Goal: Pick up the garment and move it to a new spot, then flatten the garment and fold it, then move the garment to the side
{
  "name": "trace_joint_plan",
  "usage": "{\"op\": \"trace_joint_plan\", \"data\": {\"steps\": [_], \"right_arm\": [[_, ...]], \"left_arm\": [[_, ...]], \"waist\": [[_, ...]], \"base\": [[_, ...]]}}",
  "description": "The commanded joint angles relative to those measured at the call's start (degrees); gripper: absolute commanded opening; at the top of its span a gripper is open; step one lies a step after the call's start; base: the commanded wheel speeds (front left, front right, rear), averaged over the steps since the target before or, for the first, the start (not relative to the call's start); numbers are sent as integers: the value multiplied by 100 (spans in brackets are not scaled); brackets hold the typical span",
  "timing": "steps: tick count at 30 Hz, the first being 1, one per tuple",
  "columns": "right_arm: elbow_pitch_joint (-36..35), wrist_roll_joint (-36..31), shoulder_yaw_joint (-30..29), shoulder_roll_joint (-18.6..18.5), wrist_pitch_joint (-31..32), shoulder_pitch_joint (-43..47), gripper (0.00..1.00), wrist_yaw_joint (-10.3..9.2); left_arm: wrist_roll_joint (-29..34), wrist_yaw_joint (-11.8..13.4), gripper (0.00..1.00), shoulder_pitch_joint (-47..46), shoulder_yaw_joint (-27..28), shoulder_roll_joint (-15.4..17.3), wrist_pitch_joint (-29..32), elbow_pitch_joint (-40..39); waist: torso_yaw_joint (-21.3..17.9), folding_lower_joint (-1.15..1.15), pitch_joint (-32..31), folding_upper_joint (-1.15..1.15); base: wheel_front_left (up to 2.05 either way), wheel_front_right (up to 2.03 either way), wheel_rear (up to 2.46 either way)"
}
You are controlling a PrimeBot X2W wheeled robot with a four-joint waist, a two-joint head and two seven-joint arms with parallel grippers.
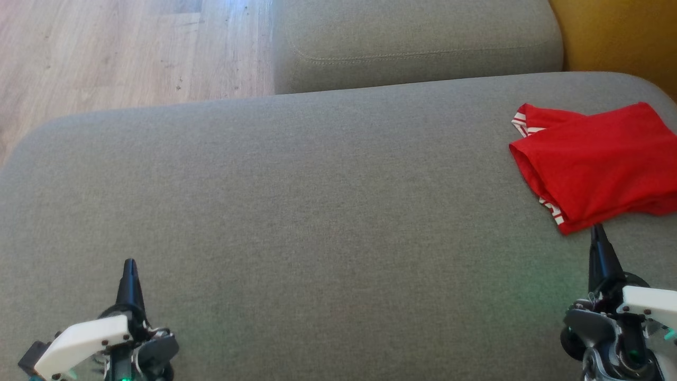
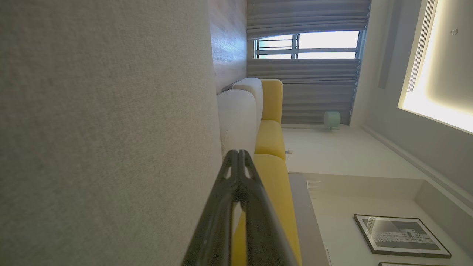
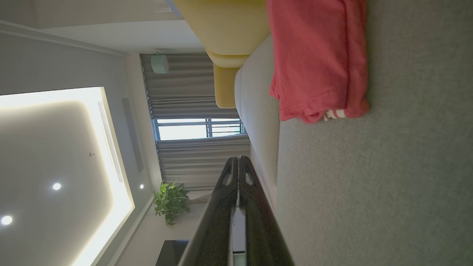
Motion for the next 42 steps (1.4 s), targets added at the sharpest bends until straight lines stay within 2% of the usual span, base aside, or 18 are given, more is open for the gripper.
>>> {"op": "trace_joint_plan", "data": {"steps": [1,42], "right_arm": [[-211,-22,113,-23,37,-290,0,-4],[-211,-23,112,-22,38,-290,0,-4]], "left_arm": [[55,-39,0,-292,238,24,42,-163],[57,-39,0,-293,241,21,44,-163]], "waist": [[0,0,0,0],[0,0,0,0]], "base": [[0,0,0],[0,0,0]]}}
